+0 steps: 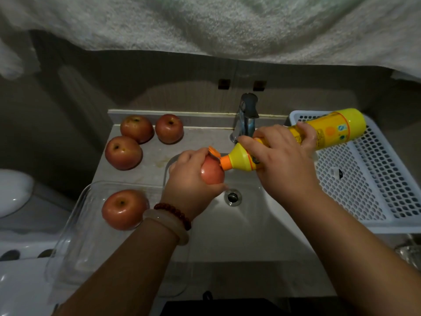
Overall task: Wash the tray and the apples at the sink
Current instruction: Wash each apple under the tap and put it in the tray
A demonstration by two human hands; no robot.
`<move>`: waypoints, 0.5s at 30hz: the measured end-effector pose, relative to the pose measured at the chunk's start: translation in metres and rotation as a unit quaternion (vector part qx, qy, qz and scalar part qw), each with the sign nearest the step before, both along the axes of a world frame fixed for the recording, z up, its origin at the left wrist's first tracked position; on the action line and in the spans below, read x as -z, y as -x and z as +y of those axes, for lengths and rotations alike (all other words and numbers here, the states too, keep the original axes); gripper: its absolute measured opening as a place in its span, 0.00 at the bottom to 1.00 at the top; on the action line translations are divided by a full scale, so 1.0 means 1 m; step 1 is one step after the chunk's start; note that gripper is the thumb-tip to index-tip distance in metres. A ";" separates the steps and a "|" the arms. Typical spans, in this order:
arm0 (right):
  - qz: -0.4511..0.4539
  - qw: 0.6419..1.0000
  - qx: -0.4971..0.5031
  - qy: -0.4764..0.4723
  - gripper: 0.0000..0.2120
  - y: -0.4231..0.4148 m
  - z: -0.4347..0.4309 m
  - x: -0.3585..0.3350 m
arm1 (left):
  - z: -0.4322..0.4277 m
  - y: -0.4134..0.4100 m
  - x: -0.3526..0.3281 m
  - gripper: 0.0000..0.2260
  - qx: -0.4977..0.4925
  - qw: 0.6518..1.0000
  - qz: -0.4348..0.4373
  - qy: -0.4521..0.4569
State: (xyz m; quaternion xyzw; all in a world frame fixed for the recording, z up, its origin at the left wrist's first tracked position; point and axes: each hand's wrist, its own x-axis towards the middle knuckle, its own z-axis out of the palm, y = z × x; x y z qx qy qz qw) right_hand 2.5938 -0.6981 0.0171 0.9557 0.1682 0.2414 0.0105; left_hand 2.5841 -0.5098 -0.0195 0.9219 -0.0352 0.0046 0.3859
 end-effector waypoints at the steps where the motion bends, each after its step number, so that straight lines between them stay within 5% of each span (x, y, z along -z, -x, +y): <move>1: 0.000 1.000 0.001 0.000 0.31 0.000 0.000 0.000 | 0.000 0.000 0.000 0.35 0.001 1.000 0.003 -0.002; 15: 0.005 1.000 0.018 -0.014 0.31 0.001 -0.002 0.001 | -0.002 0.001 0.000 0.35 -0.023 0.999 -0.015 0.041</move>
